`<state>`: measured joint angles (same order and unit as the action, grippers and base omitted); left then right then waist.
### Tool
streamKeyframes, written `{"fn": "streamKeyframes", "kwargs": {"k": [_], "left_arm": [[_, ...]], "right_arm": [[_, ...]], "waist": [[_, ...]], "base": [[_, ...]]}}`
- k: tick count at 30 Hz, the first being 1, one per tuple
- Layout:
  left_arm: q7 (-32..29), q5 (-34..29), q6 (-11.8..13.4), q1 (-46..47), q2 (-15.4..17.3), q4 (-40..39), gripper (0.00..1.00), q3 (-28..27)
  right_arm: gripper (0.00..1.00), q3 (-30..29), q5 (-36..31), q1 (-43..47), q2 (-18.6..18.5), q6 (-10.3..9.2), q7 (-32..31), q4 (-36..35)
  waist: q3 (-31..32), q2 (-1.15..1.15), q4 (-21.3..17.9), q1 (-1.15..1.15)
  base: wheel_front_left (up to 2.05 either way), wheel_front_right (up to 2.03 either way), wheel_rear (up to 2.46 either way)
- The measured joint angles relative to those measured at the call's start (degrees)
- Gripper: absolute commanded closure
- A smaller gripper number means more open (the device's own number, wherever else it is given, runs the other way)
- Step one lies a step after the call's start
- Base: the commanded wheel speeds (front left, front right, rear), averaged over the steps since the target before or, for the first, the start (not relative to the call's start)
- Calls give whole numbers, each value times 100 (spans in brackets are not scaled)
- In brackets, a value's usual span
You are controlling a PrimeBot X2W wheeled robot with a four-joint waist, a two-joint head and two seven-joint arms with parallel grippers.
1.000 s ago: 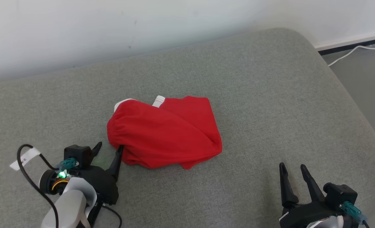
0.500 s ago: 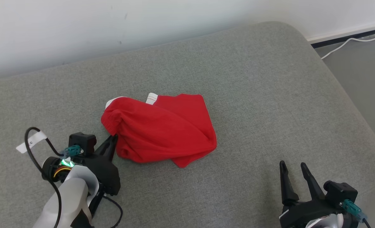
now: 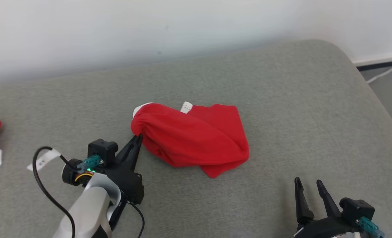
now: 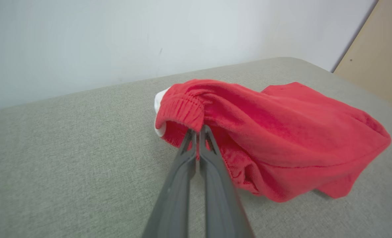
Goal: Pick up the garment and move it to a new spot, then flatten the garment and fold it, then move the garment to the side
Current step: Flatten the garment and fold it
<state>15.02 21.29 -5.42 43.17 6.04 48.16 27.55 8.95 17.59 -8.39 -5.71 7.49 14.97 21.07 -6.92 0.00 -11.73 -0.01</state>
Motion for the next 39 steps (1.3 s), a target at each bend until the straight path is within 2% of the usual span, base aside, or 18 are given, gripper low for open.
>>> {"fn": "streamKeyframes", "kwargs": {"k": [13, 18, 26, 32, 39], "left_arm": [[-43, -186, 359, -1208, 44, -1769, 100, 156], [-415, -219, 547, -1726, 170, -2744, 100, 297], [-1157, -279, 754, -2241, 593, -4479, 100, 431], [-1572, -254, 683, -2176, 1006, -5079, 100, 287], [-1760, -114, 354, -1667, 1432, -4696, 100, 26]], "right_arm": [[0, -85, 0, 255, 1, 0, 1, 41], [0, -103, 0, 336, 12, 0, 1, 66], [0, -136, -7, 377, 32, 0, 1, 56], [0, -102, -9, 309, 48, 0, 1, 56], [0, -83, -4, 122, 67, 0, 2, 76]], "waist": [[385, 0, 797, 0], [542, 0, 1031, 0], [679, 0, 1265, 0], [604, 0, 1231, 0], [397, 0, 1014, 1]], "base": [[0, 0, 0], [0, 0, 0], [0, 0, 0], [0, 0, 0], [0, 0, 0]]}}
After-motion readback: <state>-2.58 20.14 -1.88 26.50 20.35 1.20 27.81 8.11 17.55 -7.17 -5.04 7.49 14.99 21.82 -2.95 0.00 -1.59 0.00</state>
